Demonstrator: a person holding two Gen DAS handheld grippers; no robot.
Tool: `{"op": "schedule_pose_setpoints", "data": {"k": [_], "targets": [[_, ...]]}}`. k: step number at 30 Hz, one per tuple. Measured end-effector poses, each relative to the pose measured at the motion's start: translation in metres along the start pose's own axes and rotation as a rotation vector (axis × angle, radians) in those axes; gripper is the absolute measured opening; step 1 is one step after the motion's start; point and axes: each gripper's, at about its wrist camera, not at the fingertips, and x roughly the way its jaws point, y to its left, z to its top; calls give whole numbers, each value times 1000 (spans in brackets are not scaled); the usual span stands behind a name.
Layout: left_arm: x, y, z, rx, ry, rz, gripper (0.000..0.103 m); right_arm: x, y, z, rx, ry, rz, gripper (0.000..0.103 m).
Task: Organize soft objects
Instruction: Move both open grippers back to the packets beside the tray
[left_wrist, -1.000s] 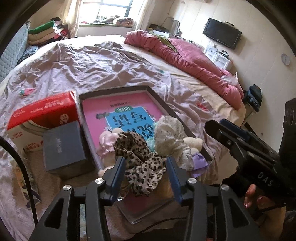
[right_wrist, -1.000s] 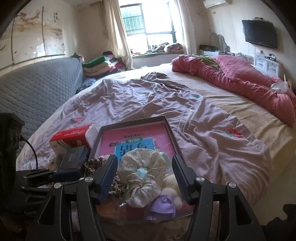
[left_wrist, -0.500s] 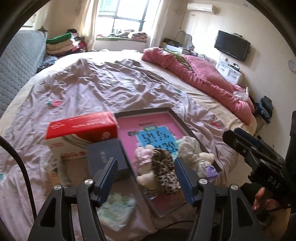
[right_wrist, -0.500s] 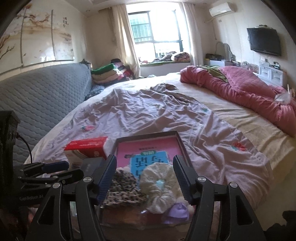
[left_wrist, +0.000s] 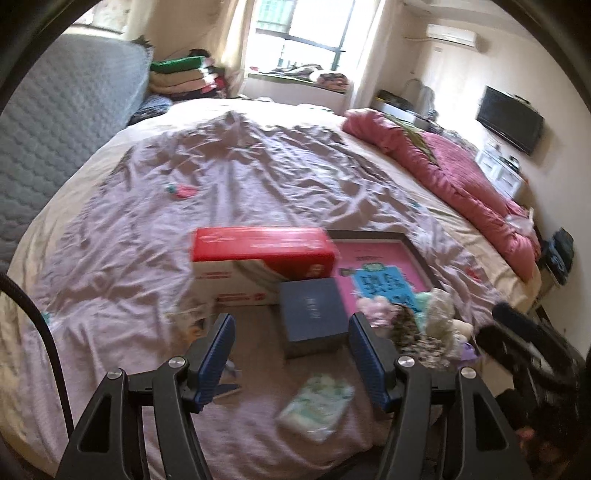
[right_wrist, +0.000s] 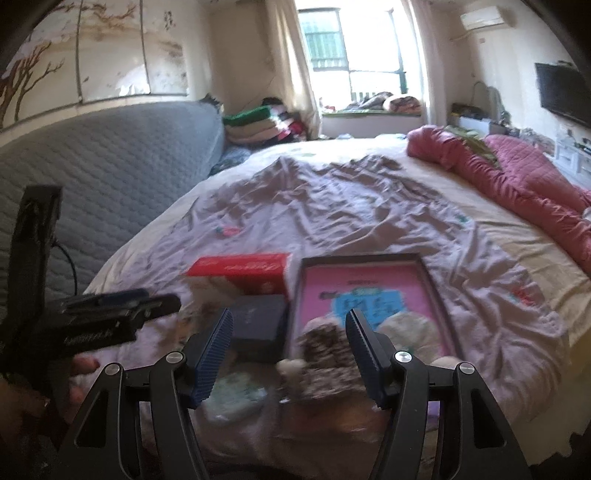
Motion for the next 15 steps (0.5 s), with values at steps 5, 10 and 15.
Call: {"op": "schedule_pose_setpoints", "data": {"k": [5, 10, 15], "targets": [[8, 39, -1, -77, 37, 27, 63, 22, 33, -17, 11, 106, 49, 66], [23, 70, -9, -130, 87, 64, 63, 53, 57, -38, 85, 236, 86, 66], [43, 104, -21, -215, 146, 88, 63, 81, 67, -58, 132, 339, 52, 66]]}}
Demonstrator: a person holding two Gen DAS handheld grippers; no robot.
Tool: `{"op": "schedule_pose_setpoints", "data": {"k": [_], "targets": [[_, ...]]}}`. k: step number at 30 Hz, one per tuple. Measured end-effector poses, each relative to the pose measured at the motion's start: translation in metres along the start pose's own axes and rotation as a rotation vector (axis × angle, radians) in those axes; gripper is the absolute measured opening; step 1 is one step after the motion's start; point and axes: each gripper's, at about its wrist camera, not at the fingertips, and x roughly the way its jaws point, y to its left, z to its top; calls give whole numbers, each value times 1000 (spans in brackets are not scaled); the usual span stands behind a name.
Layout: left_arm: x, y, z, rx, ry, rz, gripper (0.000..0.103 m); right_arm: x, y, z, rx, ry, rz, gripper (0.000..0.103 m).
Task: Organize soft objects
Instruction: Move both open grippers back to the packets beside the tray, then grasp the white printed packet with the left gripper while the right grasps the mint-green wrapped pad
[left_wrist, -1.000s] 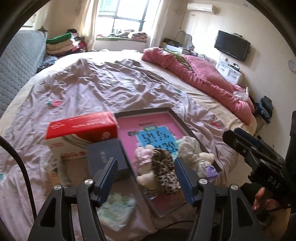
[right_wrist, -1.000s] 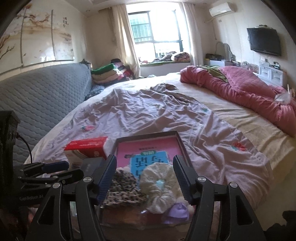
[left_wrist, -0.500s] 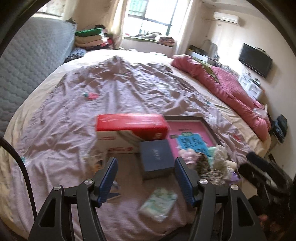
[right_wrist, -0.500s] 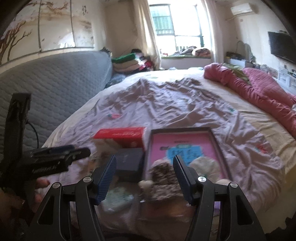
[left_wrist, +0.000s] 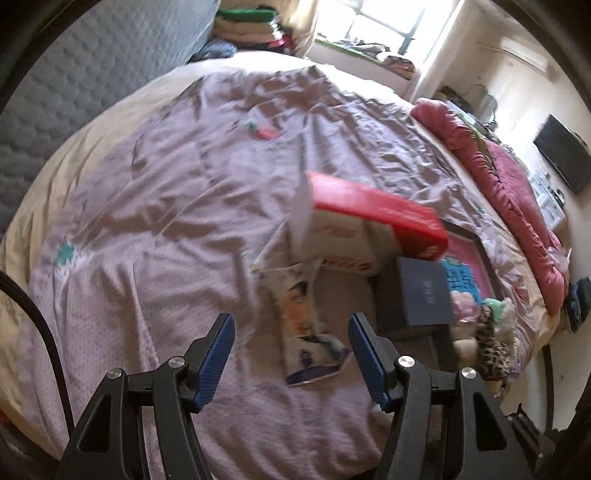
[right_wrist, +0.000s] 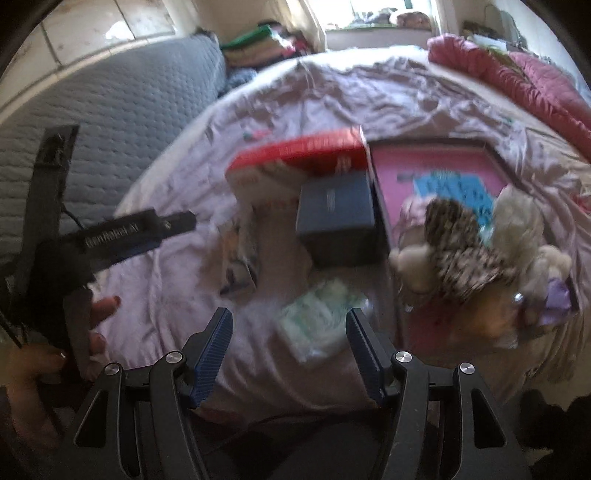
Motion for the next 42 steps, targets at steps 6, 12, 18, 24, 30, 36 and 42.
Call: {"op": "schedule_pose_setpoints", "data": {"k": [6, 12, 18, 24, 30, 36, 42], "targets": [[22, 5, -5, -3, 29, -14, 63, 29, -12, -2, 124, 66, -2, 69], [38, -2, -6, 23, 38, -48, 63, 55, -15, 4, 189, 78, -45, 74], [55, -3, -2, 16, 44, -75, 63, 73, -14, 10, 219, 66, -114, 80], [70, -3, -4, 12, 86, -83, 63, 90, 7, 8, 33, 35, -170, 78], [84, -1, -6, 1, 108, -76, 63, 82, -6, 13, -70, 26, -111, 51], [92, -8, -10, 33, 97, -55, 63, 63, -11, 12, -111, -22, -38, 46], [98, -22, -15, 86, 75, -25, 40, 41, -12, 18, -118, -85, -7, 46]]}}
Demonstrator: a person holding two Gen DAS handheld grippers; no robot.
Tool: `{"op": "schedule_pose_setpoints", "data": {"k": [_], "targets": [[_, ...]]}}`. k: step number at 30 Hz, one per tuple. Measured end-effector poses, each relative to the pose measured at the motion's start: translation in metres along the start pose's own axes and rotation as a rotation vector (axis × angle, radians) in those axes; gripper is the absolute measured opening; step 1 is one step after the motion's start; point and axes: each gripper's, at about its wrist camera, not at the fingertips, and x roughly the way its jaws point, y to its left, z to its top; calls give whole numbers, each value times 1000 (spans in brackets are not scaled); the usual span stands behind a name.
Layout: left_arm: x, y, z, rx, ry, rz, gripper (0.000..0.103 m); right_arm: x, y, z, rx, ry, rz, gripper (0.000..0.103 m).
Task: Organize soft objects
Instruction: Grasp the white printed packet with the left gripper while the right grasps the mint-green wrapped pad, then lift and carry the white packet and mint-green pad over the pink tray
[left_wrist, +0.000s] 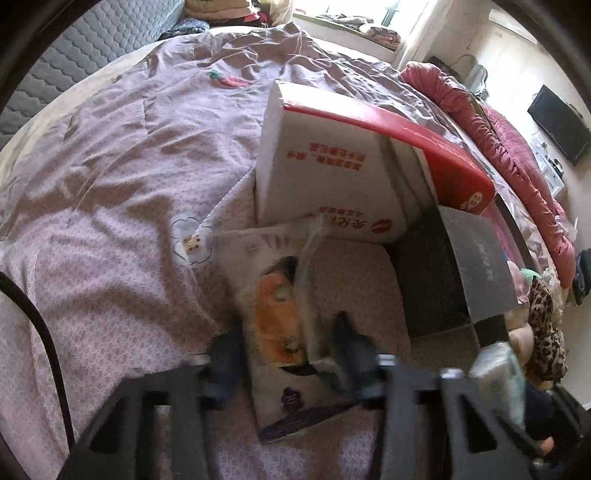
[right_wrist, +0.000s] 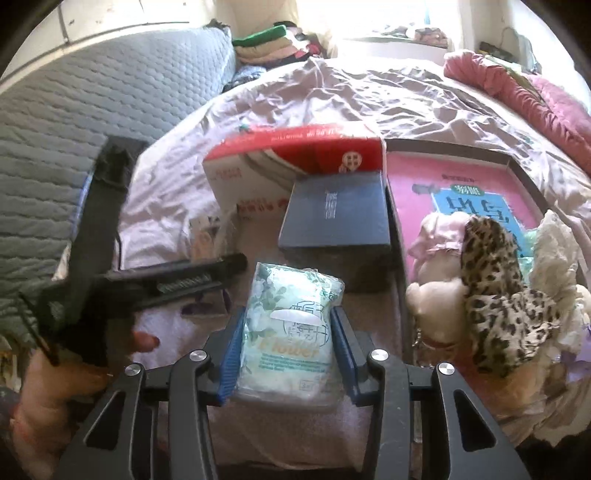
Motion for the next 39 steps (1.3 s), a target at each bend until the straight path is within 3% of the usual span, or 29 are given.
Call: {"op": "schedule_pose_setpoints", "data": {"k": [5, 10, 22, 26, 30, 39], "targets": [[-2, 7, 1, -25, -1, -34, 34, -14, 6, 4, -32, -42, -9, 46], [-14, -3, -3, 13, -18, -43, 33, -27, 9, 9, -57, -83, -27, 46], [-79, -33, -6, 83, -146, -31, 33, -66, -6, 17, -31, -189, -13, 46], [-98, -47, -4, 96, -176, -57, 33, -81, -17, 21, -11, -223, -15, 46], [-111, -67, -6, 109, -181, -132, 33, -101, -41, 23, 24, -273, -45, 46], [-129, -144, -19, 240, -188, -190, 33, -149, -129, 18, 180, -372, -139, 46]]}}
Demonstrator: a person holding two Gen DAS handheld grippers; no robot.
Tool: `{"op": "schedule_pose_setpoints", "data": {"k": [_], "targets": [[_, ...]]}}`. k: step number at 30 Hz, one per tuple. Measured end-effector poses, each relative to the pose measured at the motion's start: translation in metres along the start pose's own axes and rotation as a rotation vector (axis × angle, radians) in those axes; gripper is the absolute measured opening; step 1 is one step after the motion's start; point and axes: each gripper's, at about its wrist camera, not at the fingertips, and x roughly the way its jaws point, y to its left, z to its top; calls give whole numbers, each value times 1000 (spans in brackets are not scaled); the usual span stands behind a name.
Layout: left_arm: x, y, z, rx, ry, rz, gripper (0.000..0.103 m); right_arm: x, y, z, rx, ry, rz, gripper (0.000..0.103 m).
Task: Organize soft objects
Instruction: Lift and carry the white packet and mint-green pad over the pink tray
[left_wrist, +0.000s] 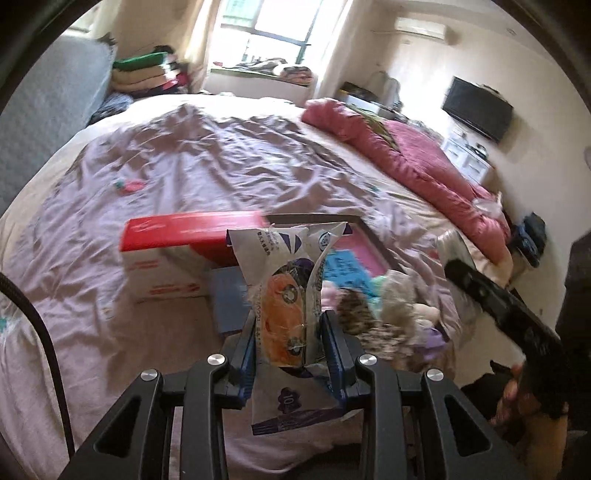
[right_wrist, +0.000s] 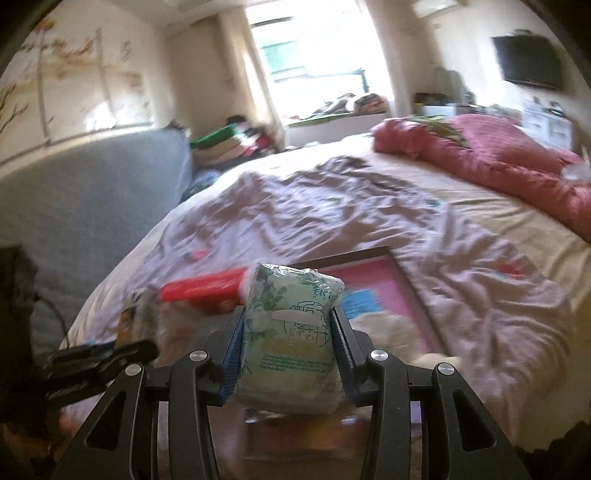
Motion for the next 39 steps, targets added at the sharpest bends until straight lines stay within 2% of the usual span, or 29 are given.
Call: {"op": "schedule_pose_setpoints", "data": {"k": [7, 16, 28, 39], "targets": [[22, -45, 4, 66, 36, -31, 33, -15, -49, 8, 57, -38, -62, 46], [60, -79, 14, 94, 83, -41, 33, -10, -63, 6, 58, -25, -62, 46], [110, -88, -4, 136, 187, -14, 33, 9, -69, 0, 39, 8, -53, 46], [123, -87, -9, 144, 199, -7, 33, 26, -73, -5, 30, 32, -57, 46]]}}
